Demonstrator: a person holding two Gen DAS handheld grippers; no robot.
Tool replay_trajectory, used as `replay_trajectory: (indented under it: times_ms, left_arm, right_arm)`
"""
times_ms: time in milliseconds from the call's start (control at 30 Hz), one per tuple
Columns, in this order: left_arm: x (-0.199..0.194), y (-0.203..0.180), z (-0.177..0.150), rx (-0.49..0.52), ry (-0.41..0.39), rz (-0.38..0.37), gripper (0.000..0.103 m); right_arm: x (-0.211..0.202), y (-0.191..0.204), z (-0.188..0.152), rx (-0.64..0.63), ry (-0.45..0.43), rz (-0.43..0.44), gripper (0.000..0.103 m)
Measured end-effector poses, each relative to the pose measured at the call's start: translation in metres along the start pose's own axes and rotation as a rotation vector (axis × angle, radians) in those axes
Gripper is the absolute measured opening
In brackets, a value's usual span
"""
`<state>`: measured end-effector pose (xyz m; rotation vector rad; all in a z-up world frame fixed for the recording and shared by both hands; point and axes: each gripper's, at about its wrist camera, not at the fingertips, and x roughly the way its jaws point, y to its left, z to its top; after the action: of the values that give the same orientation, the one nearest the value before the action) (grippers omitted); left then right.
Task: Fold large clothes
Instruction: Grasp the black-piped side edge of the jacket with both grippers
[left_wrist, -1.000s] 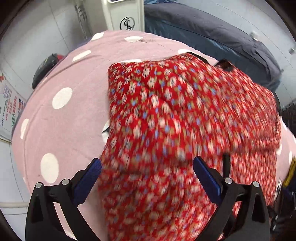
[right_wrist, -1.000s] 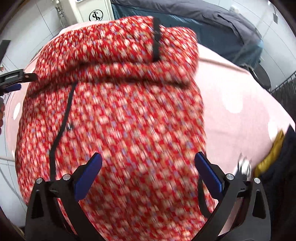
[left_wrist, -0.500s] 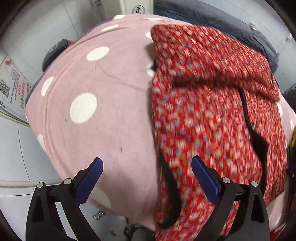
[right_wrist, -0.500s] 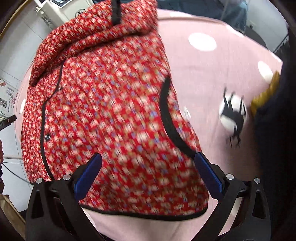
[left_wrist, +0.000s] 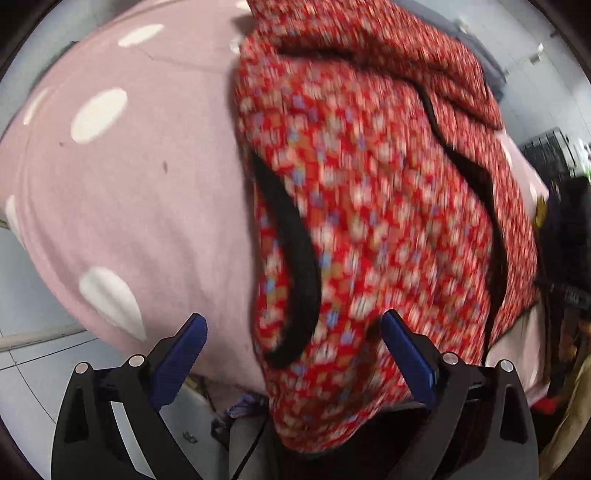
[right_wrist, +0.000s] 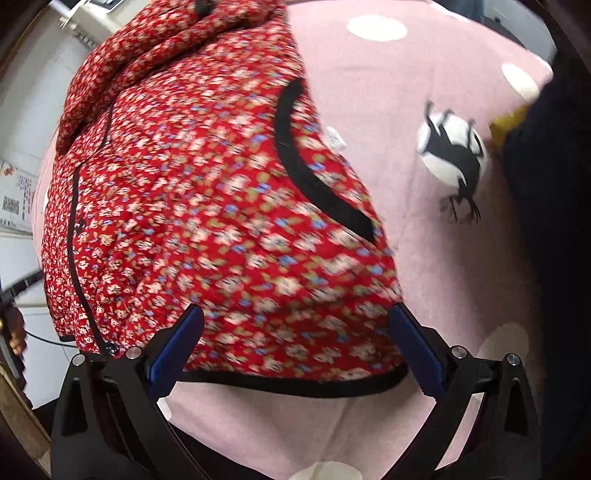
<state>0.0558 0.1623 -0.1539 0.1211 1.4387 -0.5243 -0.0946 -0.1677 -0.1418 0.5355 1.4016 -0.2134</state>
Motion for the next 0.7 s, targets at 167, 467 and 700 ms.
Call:
replay_trajectory:
  times_ms: [167,467,700]
  left_arm:
    - [0.006,0.007,-0.024,0.0,0.029,-0.055,0.093]
    - [0.019,-0.005,-0.026,-0.004,0.056,-0.082,0.075]
    - [-0.008,-0.01,-0.03,0.066,0.04,-0.158,0.054]
  right_arm:
    - [0.007,-0.024,-0.014,0.057,0.029,0.043,0.098]
    - [0.005,-0.024,-0.012,0.05,0.025,0.113,0.058]
    - [-0.009,-0.041,-0.023,0.04,0.025,0.209,0.045]
